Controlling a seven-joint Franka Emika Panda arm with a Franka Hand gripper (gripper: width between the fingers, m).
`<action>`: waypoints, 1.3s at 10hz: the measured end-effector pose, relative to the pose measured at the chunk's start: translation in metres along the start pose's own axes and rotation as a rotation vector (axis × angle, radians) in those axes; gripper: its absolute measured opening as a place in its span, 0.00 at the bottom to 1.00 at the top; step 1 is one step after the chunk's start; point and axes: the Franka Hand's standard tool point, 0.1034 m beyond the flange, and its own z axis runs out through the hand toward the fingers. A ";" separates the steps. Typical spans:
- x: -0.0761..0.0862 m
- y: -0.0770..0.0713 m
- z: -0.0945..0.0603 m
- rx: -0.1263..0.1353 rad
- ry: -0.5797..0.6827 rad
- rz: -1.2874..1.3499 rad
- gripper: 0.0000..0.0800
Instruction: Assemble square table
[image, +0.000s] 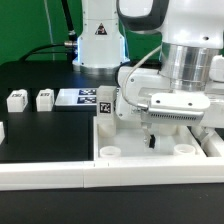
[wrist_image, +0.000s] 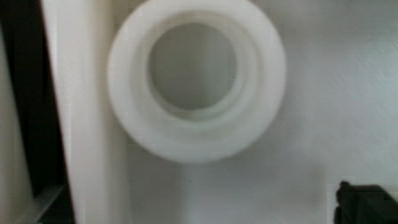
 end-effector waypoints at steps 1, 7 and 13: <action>-0.002 0.001 -0.003 0.000 -0.004 0.007 0.81; -0.009 -0.074 -0.091 0.080 -0.095 0.171 0.81; -0.002 -0.115 -0.087 0.083 -0.098 0.558 0.81</action>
Offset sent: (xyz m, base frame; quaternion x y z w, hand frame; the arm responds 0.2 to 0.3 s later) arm -0.0176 -0.0259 0.0732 0.0567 -0.0188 0.0704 0.9957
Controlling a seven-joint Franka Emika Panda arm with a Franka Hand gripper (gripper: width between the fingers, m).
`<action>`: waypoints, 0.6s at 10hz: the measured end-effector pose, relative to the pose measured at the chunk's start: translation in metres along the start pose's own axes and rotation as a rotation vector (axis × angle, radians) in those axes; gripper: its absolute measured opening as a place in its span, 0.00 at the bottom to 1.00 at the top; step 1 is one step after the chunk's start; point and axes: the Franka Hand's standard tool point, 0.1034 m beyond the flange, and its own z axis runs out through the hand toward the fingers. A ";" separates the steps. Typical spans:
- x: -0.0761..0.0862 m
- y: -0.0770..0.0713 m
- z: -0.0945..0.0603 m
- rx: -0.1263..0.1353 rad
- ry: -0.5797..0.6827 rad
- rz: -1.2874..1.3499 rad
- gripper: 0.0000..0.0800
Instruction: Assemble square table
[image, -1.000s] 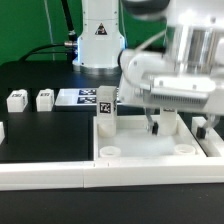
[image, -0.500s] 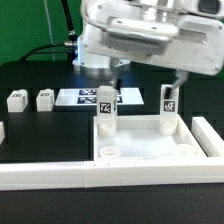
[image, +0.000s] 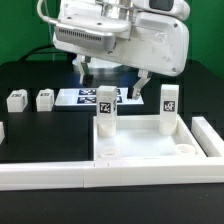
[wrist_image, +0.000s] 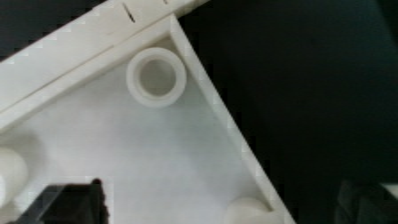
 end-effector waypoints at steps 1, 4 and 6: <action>0.000 0.000 0.000 0.000 0.000 0.036 0.81; 0.005 -0.014 0.007 0.015 0.022 0.260 0.81; 0.010 -0.044 0.015 0.048 0.043 0.408 0.81</action>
Offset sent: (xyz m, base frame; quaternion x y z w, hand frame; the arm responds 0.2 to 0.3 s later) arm -0.0311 -0.0238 -0.0123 0.0267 0.0439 0.2063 0.9771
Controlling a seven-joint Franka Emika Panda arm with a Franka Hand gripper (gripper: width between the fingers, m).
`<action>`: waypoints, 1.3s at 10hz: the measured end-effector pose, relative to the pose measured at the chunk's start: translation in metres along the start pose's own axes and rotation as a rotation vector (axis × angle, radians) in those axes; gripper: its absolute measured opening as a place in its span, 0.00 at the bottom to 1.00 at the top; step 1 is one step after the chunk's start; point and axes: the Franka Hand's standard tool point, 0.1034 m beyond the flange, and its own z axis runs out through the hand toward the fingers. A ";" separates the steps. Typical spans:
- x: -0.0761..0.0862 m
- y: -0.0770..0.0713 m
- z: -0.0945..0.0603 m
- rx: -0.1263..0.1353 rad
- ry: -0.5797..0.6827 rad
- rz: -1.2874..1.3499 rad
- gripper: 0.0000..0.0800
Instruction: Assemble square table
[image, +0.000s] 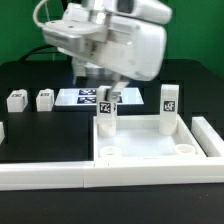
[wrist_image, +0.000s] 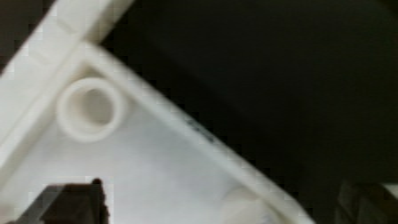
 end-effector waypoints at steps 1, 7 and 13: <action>-0.001 -0.013 0.004 0.017 0.008 0.087 0.81; 0.005 -0.033 0.007 0.113 0.033 0.640 0.81; 0.000 -0.104 0.032 0.242 0.112 1.164 0.81</action>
Offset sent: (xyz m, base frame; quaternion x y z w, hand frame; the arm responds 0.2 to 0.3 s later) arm -0.0271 -0.0110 -0.0108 0.1270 0.0015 0.3440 0.9304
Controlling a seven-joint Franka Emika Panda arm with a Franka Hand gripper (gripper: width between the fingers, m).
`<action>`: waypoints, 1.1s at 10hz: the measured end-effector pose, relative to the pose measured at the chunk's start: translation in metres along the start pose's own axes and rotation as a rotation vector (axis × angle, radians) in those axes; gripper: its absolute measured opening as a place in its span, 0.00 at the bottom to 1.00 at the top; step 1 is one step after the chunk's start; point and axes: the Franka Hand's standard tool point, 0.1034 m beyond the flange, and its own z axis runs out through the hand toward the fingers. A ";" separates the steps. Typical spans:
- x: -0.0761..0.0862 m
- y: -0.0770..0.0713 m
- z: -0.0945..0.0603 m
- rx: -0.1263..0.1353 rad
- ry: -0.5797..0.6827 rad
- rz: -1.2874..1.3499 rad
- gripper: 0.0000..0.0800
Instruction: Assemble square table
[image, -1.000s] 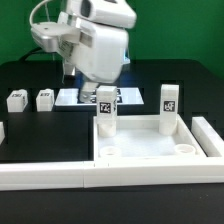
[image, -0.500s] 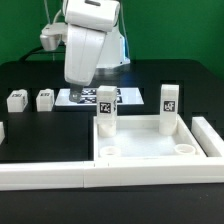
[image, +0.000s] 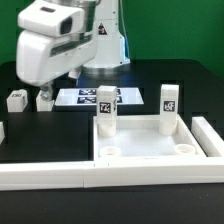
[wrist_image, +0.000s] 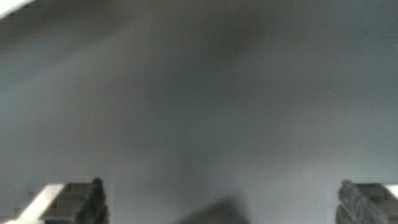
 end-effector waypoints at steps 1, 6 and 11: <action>-0.011 -0.004 0.004 0.063 0.013 0.138 0.81; -0.004 -0.005 0.004 0.068 0.016 0.402 0.81; -0.040 -0.016 0.023 0.147 -0.020 0.754 0.81</action>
Offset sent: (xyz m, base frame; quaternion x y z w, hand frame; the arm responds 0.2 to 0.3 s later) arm 0.0000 0.0000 0.0000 0.0000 0.0000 0.1938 0.9810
